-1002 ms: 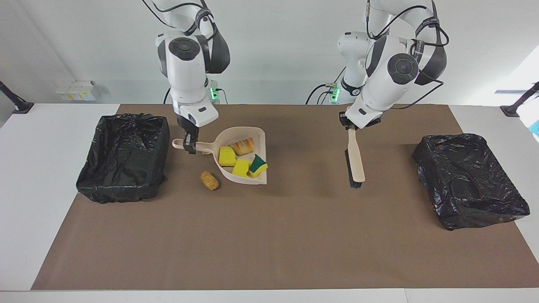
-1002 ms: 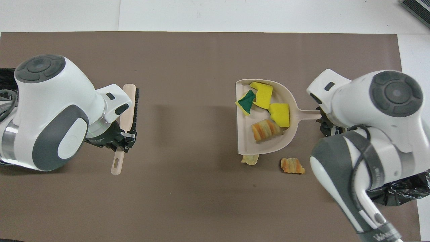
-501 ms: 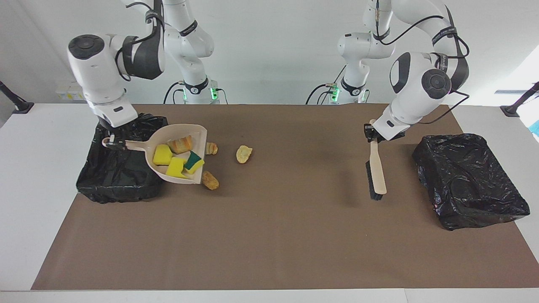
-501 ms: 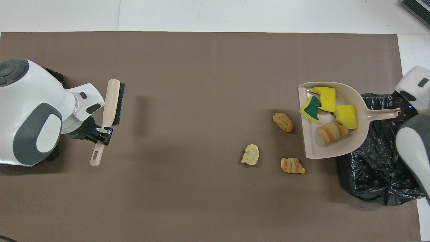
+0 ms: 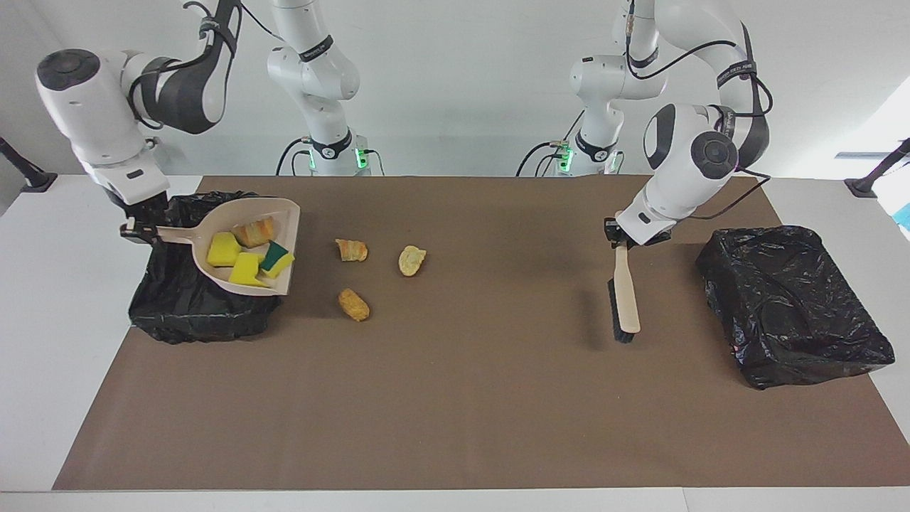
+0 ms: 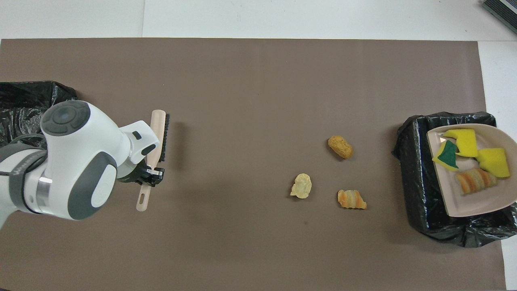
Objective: Sweep and dump trash in bin
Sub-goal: 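Tip the dustpan with the right gripper to dump pieces into bin, then lower the brush onto the table with the left gripper and release, then place the dustpan back on the table with the right gripper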
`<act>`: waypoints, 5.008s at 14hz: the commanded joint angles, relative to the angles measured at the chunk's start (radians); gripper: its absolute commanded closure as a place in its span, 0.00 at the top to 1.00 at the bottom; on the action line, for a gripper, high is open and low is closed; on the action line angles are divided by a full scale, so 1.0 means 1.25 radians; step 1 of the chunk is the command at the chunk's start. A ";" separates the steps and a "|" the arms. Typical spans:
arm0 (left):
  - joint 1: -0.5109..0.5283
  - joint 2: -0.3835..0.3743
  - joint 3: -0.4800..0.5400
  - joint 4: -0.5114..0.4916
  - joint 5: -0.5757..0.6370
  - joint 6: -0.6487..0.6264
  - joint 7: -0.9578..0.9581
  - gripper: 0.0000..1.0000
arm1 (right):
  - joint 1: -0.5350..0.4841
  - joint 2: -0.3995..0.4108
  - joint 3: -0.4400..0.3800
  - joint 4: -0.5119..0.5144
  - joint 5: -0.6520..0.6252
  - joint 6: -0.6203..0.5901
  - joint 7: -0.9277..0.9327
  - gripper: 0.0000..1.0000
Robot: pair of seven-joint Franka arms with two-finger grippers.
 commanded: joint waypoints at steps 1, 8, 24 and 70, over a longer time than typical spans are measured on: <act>-0.055 -0.035 0.008 -0.033 0.007 0.030 -0.074 0.00 | 0.006 -0.075 0.009 -0.094 -0.135 0.015 0.105 0.00; -0.080 -0.030 0.008 -0.034 0.006 0.043 -0.105 0.00 | 0.102 -0.118 0.014 -0.133 -0.392 -0.082 0.381 0.00; -0.374 -0.180 0.005 -0.307 -0.158 0.139 -0.368 0.00 | 0.114 -0.183 0.007 -0.183 -0.465 0.000 0.336 0.00; 0.178 -0.038 0.018 0.258 0.050 -0.188 0.189 1.00 | 0.841 0.574 0.007 0.495 0.357 0.058 2.152 0.00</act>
